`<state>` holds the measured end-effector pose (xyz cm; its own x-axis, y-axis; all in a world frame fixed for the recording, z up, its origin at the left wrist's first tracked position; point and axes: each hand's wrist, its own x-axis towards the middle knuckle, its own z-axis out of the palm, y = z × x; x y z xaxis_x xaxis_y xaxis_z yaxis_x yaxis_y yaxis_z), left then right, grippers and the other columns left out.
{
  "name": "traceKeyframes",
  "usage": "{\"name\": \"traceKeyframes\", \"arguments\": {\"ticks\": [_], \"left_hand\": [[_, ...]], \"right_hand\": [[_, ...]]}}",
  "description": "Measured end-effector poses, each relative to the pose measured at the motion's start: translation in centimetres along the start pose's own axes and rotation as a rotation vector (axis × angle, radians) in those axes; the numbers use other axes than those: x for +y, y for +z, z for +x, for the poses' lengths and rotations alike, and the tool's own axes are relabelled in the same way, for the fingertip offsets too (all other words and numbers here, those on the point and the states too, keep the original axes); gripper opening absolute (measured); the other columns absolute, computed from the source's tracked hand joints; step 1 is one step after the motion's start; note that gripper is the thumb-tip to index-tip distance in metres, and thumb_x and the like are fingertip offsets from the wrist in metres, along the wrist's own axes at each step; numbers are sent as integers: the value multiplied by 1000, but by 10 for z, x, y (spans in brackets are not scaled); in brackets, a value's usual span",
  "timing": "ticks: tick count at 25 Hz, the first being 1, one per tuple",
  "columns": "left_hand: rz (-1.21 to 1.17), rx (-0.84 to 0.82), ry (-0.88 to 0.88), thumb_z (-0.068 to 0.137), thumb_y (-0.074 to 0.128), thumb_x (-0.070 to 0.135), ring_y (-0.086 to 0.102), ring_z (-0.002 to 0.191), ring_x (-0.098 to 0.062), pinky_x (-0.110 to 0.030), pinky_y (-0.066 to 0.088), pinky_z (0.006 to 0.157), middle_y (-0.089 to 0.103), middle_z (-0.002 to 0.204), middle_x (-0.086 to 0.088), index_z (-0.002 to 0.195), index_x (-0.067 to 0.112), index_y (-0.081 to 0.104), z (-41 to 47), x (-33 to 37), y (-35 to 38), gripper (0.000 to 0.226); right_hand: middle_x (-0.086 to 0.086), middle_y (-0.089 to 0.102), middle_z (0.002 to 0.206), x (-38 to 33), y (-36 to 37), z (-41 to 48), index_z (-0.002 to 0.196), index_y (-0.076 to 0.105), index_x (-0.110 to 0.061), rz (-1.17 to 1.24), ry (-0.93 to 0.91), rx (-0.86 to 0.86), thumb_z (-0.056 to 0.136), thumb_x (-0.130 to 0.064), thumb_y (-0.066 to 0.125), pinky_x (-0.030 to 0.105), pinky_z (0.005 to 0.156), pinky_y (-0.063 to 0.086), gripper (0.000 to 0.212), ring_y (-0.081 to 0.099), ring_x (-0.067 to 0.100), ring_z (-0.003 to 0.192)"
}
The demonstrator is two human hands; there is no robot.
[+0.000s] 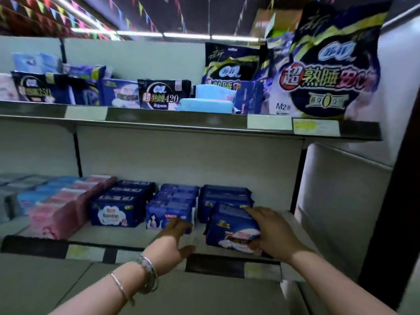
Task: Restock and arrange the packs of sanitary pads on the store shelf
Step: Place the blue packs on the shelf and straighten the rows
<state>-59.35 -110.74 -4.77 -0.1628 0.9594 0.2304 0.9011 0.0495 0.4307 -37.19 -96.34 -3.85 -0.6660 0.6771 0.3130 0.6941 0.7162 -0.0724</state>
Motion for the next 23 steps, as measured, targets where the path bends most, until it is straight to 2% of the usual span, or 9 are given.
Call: {"name": "traceKeyframes", "arguments": {"ticks": [5, 8, 10, 13, 15, 18, 23], "left_hand": [[100, -44, -3, 91, 53, 37, 31, 133, -10, -13, 23, 104, 17, 151, 6, 143, 23, 26, 44, 4, 20, 61], [154, -108, -6, 93, 51, 36, 23, 139, -12, -18, 20, 110, 0, 156, 5, 148, 23, 12, 62, 2, 35, 69], [181, -132, 2, 93, 51, 36, 22, 140, -12, -20, 21, 112, -9, 156, 4, 148, 22, 2, 75, 1, 46, 75], [256, -150, -14, 92, 51, 37, 14, 143, -14, -32, 21, 115, -17, 154, 2, 147, 19, -6, 91, 1, 64, 82], [306, -130, -54, 93, 49, 37, 9, 144, -14, -34, 18, 116, -17, 155, 0, 148, 18, -6, 101, 3, 71, 80], [365, -84, -75, 95, 45, 35, 21, 140, -20, -33, 23, 113, -6, 157, -2, 149, 18, 4, 111, 10, 76, 70], [375, -172, -96, 93, 47, 36, 35, 134, -21, -32, 35, 107, 0, 157, -6, 148, 16, 12, 125, 12, 72, 68]], "right_hand": [[0, 26, 152, 6, 47, 48, 149, 16, -22, -70, -110, -120, 78, -29, 66, 31, 112, 13, 87, 27, 18, 136], [3, 22, 153, 14, 60, 70, 150, 13, -19, -106, -106, -134, 83, -25, 62, 33, 113, 10, 83, 22, 20, 138], [5, 13, 156, 17, 64, 83, 150, 9, -16, -103, -107, -146, 85, -23, 61, 36, 116, 3, 83, 10, 22, 143], [7, -1, 158, 18, 71, 97, 150, 3, -13, -102, -118, -174, 88, -22, 60, 37, 115, -8, 85, -4, 22, 145], [6, -3, 158, 18, 75, 104, 150, 2, -12, -94, -119, -202, 87, -23, 62, 38, 115, -9, 87, -6, 21, 145], [6, -4, 159, 21, 77, 111, 150, 1, -12, -94, -126, -227, 86, -25, 64, 39, 115, -7, 91, -6, 20, 145], [6, -3, 159, 24, 82, 116, 150, 1, -12, -77, -113, -239, 85, -24, 65, 39, 116, -5, 92, -4, 20, 145]]}}
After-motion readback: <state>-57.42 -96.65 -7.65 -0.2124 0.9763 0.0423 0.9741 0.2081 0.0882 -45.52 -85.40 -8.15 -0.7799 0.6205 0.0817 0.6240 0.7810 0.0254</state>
